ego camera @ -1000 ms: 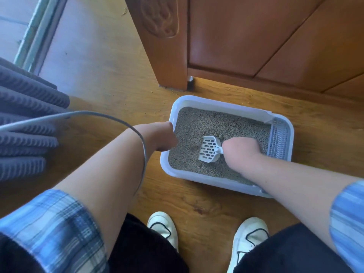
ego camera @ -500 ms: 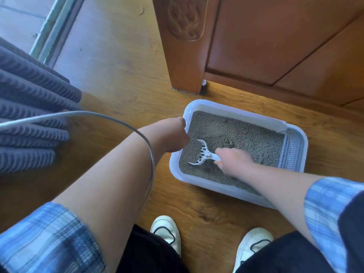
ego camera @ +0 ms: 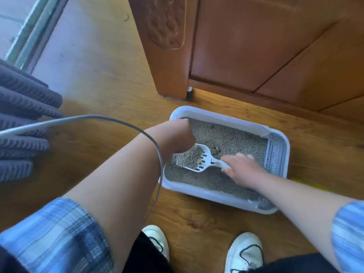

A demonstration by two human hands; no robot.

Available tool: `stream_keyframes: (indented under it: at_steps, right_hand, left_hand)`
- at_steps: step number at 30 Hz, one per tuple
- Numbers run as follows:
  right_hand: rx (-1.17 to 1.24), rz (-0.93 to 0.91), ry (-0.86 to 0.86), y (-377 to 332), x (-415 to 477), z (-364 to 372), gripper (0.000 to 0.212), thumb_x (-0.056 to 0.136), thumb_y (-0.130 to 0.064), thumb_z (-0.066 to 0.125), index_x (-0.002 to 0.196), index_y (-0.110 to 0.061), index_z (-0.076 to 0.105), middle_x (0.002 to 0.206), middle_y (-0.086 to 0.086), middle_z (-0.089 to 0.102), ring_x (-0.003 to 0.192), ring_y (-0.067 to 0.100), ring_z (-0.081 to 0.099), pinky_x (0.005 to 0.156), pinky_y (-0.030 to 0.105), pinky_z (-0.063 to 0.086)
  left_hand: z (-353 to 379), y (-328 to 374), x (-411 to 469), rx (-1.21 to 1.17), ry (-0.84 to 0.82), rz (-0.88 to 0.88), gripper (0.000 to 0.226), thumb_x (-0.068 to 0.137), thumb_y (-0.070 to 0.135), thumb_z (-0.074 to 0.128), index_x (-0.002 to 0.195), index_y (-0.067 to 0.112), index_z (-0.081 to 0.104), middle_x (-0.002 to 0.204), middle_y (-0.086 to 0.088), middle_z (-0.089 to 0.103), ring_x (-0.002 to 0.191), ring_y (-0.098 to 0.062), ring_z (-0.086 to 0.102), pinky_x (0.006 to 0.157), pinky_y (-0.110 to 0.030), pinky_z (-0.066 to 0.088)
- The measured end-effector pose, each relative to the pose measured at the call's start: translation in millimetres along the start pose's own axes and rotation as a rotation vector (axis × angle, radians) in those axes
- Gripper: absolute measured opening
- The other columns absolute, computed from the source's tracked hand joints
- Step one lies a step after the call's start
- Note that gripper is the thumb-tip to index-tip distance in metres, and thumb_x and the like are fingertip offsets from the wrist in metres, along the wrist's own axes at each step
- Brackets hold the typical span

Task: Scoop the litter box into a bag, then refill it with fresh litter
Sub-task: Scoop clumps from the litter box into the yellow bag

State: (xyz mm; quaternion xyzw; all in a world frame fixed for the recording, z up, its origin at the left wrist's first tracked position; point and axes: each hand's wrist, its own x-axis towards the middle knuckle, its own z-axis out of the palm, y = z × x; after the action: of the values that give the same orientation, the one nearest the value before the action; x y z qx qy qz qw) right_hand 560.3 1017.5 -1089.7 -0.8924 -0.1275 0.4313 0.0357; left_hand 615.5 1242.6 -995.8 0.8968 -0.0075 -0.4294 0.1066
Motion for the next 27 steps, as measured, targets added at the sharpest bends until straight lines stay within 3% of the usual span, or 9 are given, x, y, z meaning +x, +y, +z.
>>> stream_keyframes:
  at_steps: [4, 9, 13, 16, 18, 21, 23, 26, 27]
  right_hand:
    - [0.008, 0.046, 0.051, 36, -21, -8, 0.036, 0.103, -0.045, 0.041, 0.138, -0.039, 0.041, 0.132, -0.007, 0.051, 0.128, 0.024, 0.042, 0.109, 0.045, 0.031]
    - [-0.012, 0.113, 0.176, 87, -46, -9, 0.040, 0.102, -0.042, 0.043, 0.142, -0.036, 0.042, 0.143, -0.013, 0.050, 0.131, 0.017, 0.042, 0.105, 0.041, 0.031]
    - [0.062, 0.142, 0.231, 114, -78, 6, 0.042, 0.101, -0.039, 0.047, 0.142, -0.034, 0.044, 0.143, -0.012, 0.051, 0.131, 0.016, 0.045, 0.104, 0.038, 0.036]
    - [0.168, 0.144, 0.277, 119, -101, 27, 0.041, 0.101, -0.037, 0.049, 0.141, -0.029, 0.048, 0.140, -0.008, 0.055, 0.128, 0.018, 0.049, 0.102, 0.035, 0.040]
    - [0.209, 0.159, 0.294, 117, -107, 40, 0.042, 0.102, -0.038, 0.048, 0.143, -0.028, 0.047, 0.141, -0.008, 0.054, 0.128, 0.017, 0.049, 0.103, 0.034, 0.041]
    - [0.289, 0.207, 0.314, 114, -110, 58, 0.045, 0.103, -0.039, 0.044, 0.147, -0.028, 0.042, 0.147, -0.009, 0.048, 0.132, 0.017, 0.046, 0.103, 0.033, 0.040]
    - [0.316, 0.212, 0.327, 114, -112, 65, 0.044, 0.103, -0.039, 0.043, 0.146, -0.029, 0.042, 0.146, -0.008, 0.048, 0.130, 0.018, 0.048, 0.100, 0.035, 0.042]
    - [0.307, 0.210, 0.333, 115, -115, 65, 0.041, 0.102, -0.041, 0.043, 0.142, -0.031, 0.044, 0.139, -0.007, 0.054, 0.123, 0.020, 0.052, 0.093, 0.038, 0.047]
    - [0.322, 0.205, 0.342, 115, -116, 65, 0.041, 0.102, -0.042, 0.042, 0.141, -0.031, 0.044, 0.137, -0.007, 0.054, 0.120, 0.020, 0.053, 0.091, 0.038, 0.048]
  left_hand:
    - [0, 25, 8, 0.045, 0.002, 0.030, 0.045, 0.100, 0.024, 0.042, 0.143, 0.011, 0.041, 0.134, -0.013, 0.054, 0.117, -0.030, 0.054, 0.085, -0.032, 0.040]
    - [9, 64, 21, 0.132, -0.001, 0.109, 0.045, 0.098, 0.031, 0.044, 0.140, 0.016, 0.045, 0.129, -0.008, 0.059, 0.116, -0.027, 0.055, 0.100, -0.039, 0.045]
    - [19, 94, 30, 0.120, 0.048, 0.175, 0.045, 0.097, 0.027, 0.046, 0.140, 0.014, 0.044, 0.125, -0.010, 0.062, 0.091, -0.023, 0.050, 0.076, -0.031, 0.043]
    - [27, 118, 34, 0.096, 0.042, 0.208, 0.044, 0.097, 0.022, 0.045, 0.140, 0.013, 0.043, 0.124, -0.010, 0.062, 0.087, -0.022, 0.050, 0.075, -0.033, 0.047]
    - [34, 129, 38, 0.112, 0.023, 0.225, 0.041, 0.098, 0.022, 0.045, 0.138, 0.011, 0.044, 0.111, -0.007, 0.064, 0.081, -0.019, 0.055, 0.074, -0.034, 0.052]
    - [43, 144, 44, 0.159, 0.032, 0.226, 0.037, 0.099, 0.026, 0.048, 0.134, 0.013, 0.047, 0.082, 0.003, 0.053, 0.066, -0.011, 0.052, 0.052, -0.027, 0.045]
    - [44, 157, 44, 0.190, 0.045, 0.256, 0.037, 0.099, 0.027, 0.046, 0.133, 0.012, 0.047, 0.091, -0.001, 0.055, 0.070, -0.012, 0.053, 0.057, -0.027, 0.043]
    - [38, 170, 31, 0.148, 0.080, 0.264, 0.035, 0.096, 0.024, 0.045, 0.129, 0.014, 0.050, 0.115, -0.008, 0.063, 0.096, -0.028, 0.062, 0.079, -0.035, 0.052]
    - [37, 169, 25, 0.168, 0.114, 0.259, 0.033, 0.096, 0.024, 0.044, 0.127, 0.016, 0.049, 0.116, -0.007, 0.065, 0.098, -0.029, 0.062, 0.078, -0.035, 0.053]
